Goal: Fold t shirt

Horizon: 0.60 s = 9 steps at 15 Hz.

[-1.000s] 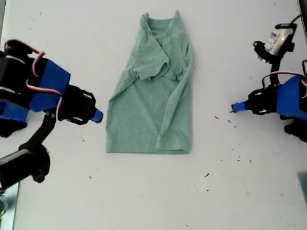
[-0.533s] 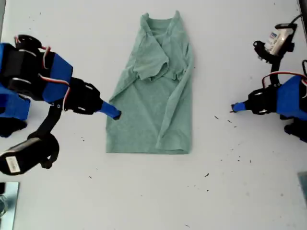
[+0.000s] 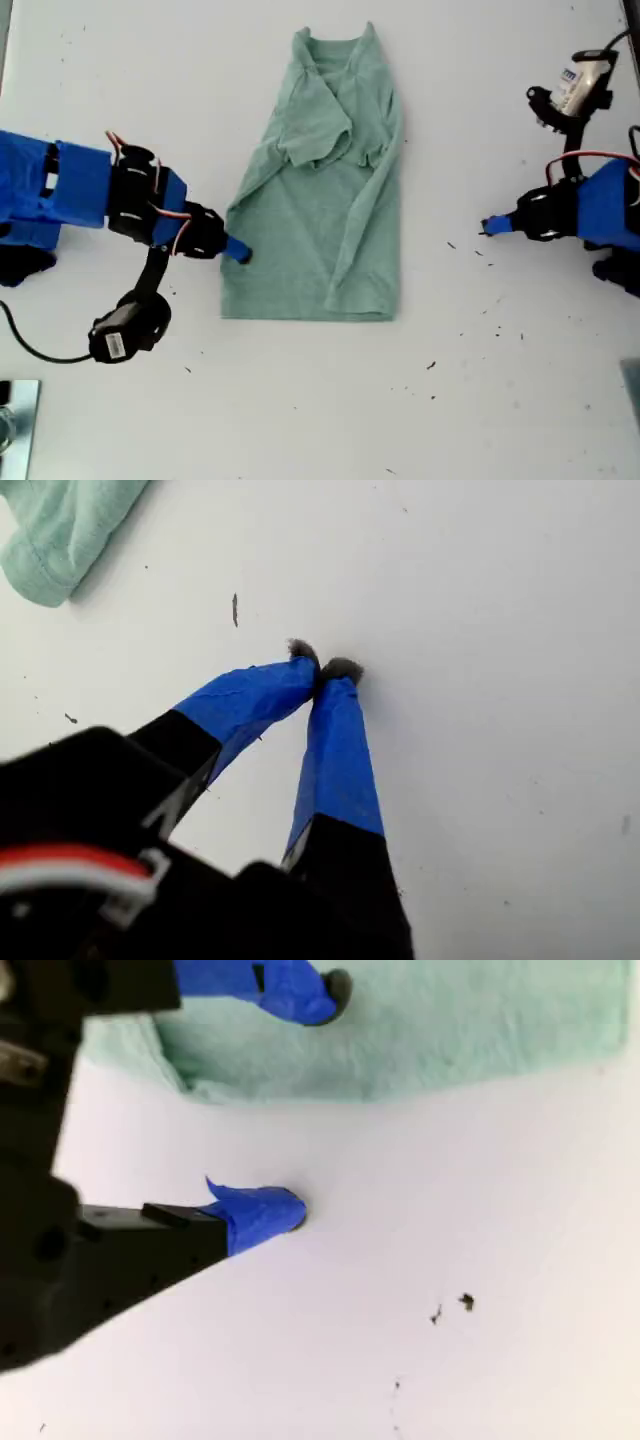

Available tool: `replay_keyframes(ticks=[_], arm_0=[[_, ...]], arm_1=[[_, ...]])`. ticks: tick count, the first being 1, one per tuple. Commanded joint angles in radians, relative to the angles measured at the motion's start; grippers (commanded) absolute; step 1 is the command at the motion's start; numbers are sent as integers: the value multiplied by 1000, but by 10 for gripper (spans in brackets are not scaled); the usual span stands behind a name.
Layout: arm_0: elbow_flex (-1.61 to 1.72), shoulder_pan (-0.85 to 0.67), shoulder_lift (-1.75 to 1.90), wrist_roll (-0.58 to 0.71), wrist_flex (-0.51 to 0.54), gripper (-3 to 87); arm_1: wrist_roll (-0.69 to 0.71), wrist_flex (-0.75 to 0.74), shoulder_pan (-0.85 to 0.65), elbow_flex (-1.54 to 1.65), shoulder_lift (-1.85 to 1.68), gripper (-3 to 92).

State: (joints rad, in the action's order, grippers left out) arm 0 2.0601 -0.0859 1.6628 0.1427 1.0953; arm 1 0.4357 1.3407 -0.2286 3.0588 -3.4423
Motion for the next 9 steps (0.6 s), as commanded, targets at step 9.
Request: replay_keyframes(ticks=[9], arm_0=[[-155,55,155,-95,95,-2]], arm_1=[[0,0,15,46,-17,23]])
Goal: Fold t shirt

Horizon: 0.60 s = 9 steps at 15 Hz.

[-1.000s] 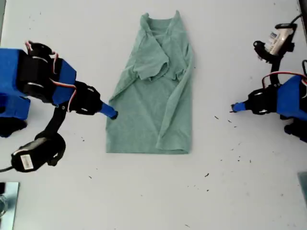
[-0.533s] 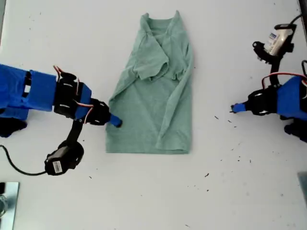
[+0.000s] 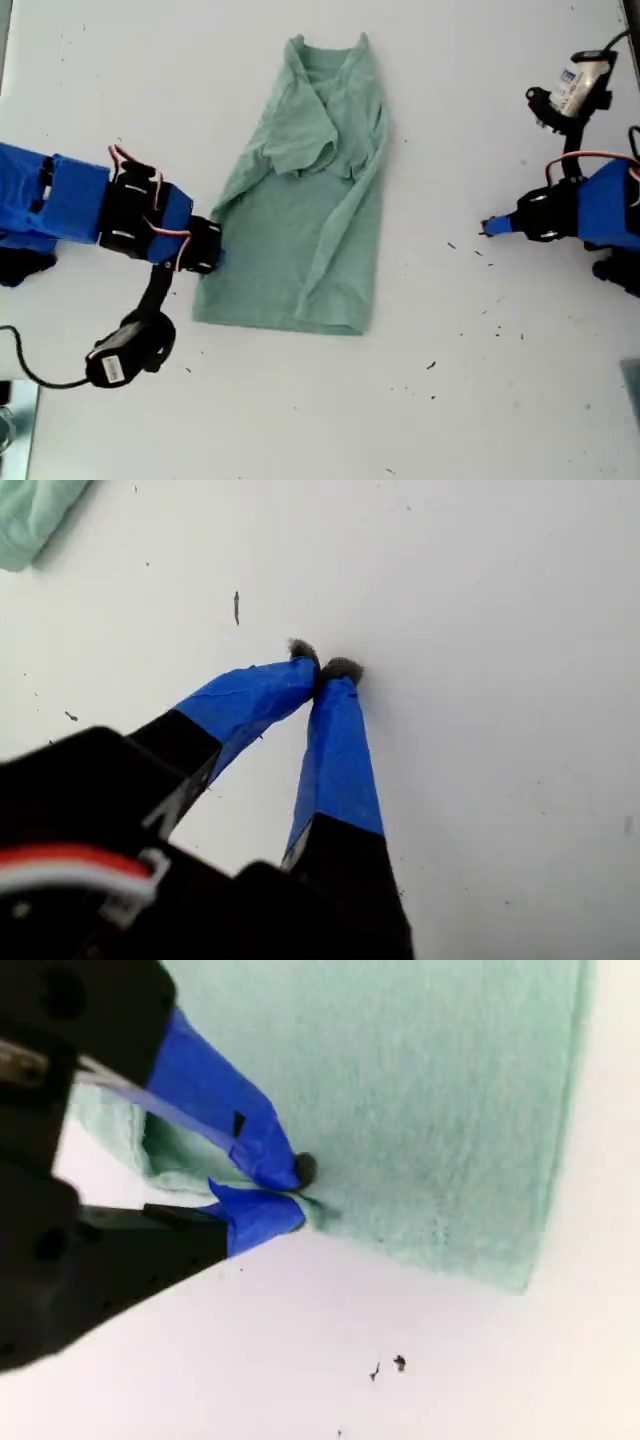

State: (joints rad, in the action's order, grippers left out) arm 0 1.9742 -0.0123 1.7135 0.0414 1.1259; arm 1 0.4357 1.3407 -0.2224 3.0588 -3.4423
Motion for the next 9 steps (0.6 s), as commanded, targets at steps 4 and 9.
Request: replay_keyframes(ticks=[4,9], arm_0=[[-411,-66,38,91,230,-2],[-1138,-18,-578,183,225,-2]], arm_1=[[-2,-2,9,46,-17,23],[-9,-2,14,46,-17,23]])
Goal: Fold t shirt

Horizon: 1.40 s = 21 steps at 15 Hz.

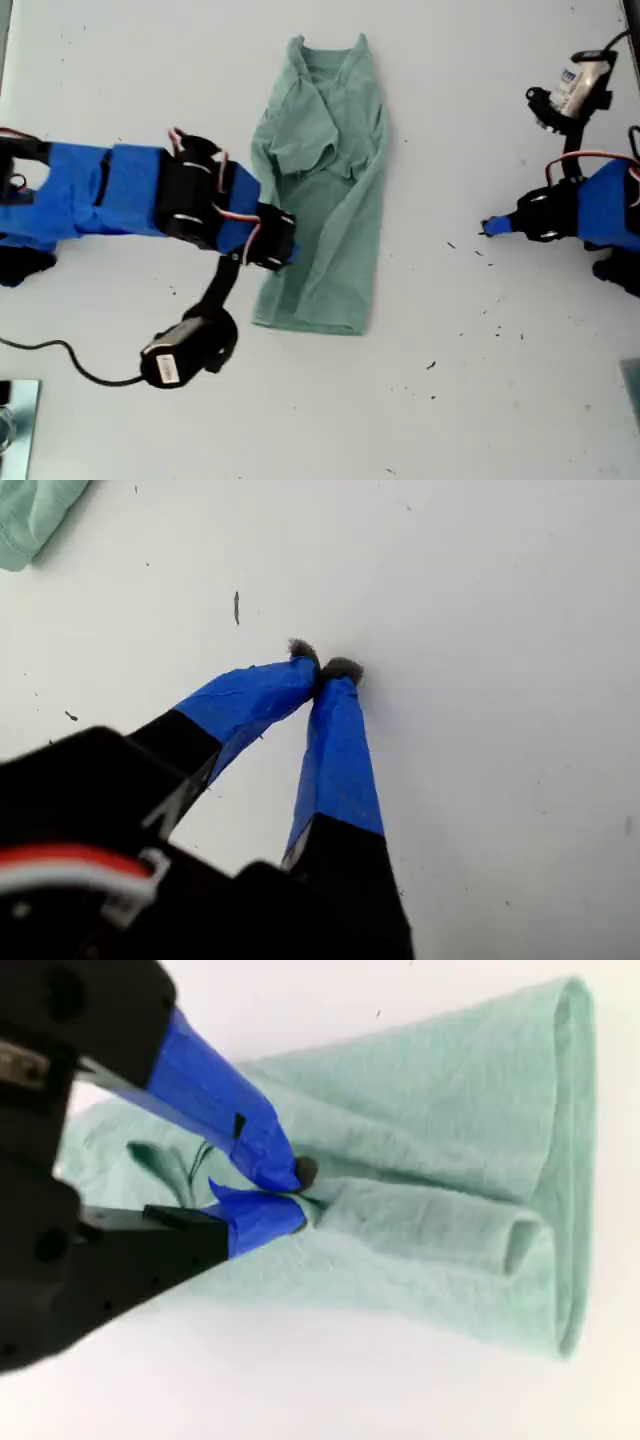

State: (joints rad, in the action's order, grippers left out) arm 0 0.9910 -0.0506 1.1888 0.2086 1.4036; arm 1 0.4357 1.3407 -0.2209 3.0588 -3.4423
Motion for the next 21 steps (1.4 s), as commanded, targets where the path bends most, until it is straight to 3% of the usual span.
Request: replay_keyframes(ticks=[1,3,5,6,9,12,13,16,18,19,21], arm_0=[[-155,14,-84,29,-87,-2],[-152,11,-135,71,-163,-1],[-150,21,-245,160,-242,176],[-150,31,-261,163,-229,224],[-112,6,164,132,-2,198],[181,-61,715,114,104,130],[526,-89,930,72,37,90],[1674,-71,1655,-126,-368,-2],[2145,43,2157,-299,-419,-3],[2237,69,2352,-330,-367,-3],[2117,29,2204,-321,-374,-3]], arm_1=[[-9,-2,14,46,-17,23],[-9,-2,11,46,-17,23],[-9,-2,11,46,-17,23],[-9,-2,9,46,-17,23],[-12,-2,9,46,-15,23],[-11,-2,5,46,-14,23],[-12,-2,5,46,-14,23],[-17,-2,5,46,-12,23],[-20,0,6,46,-11,23],[-20,0,6,46,-12,23],[-57,-2,34,2,3,23]])
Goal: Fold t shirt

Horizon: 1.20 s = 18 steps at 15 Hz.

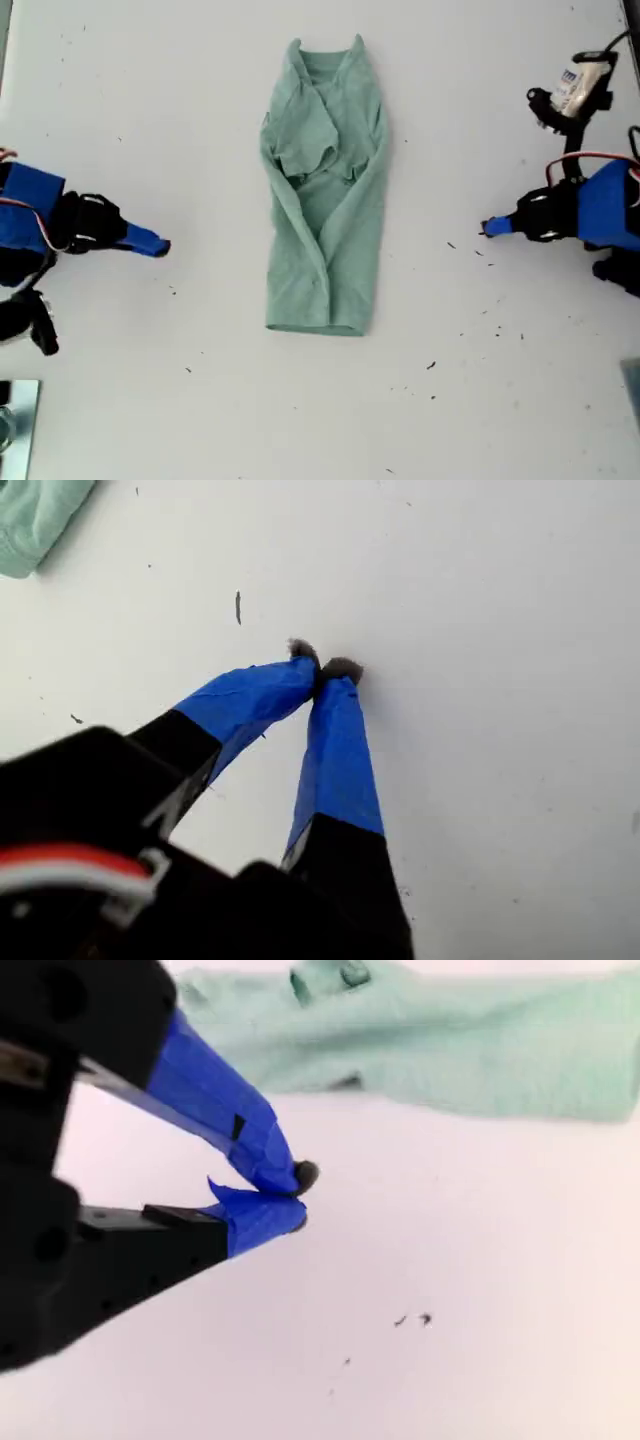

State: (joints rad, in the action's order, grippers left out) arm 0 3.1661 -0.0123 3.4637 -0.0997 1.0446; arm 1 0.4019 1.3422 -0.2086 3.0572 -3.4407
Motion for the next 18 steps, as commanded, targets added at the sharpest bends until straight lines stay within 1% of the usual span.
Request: replay_keyframes(ticks=[1,2,3,5,6,7,8,9,10,11,14,18], arm_0=[[-250,-14,-336,5,-44,-3],[-525,5,-661,23,-2,-3],[-811,17,-956,66,67,-3],[-1284,38,-1390,170,181,-3],[-1474,48,-1568,206,245,98],[-1644,69,-1709,232,298,252],[-1787,91,-1810,259,327,275],[-1884,101,-1888,268,357,291],[-1922,103,-1942,275,371,302],[-1924,103,-1977,276,365,309],[-1936,104,-2115,275,302,357],[-1953,77,-2356,264,184,341]], arm_1=[[-52,-31,54,-141,137,23],[-52,-40,67,-417,479,23],[-35,6,103,-767,871,22],[-29,110,179,-1365,1361,22],[-51,207,209,-1628,1543,28],[-60,273,236,-1845,1690,208],[-66,351,264,-2037,1813,311],[-83,382,282,-2115,1870,333],[-114,371,295,-2100,1875,342],[-141,368,307,-2098,1893,343],[-207,304,334,-2088,2043,345],[-258,169,339,-2082,2283,342]])
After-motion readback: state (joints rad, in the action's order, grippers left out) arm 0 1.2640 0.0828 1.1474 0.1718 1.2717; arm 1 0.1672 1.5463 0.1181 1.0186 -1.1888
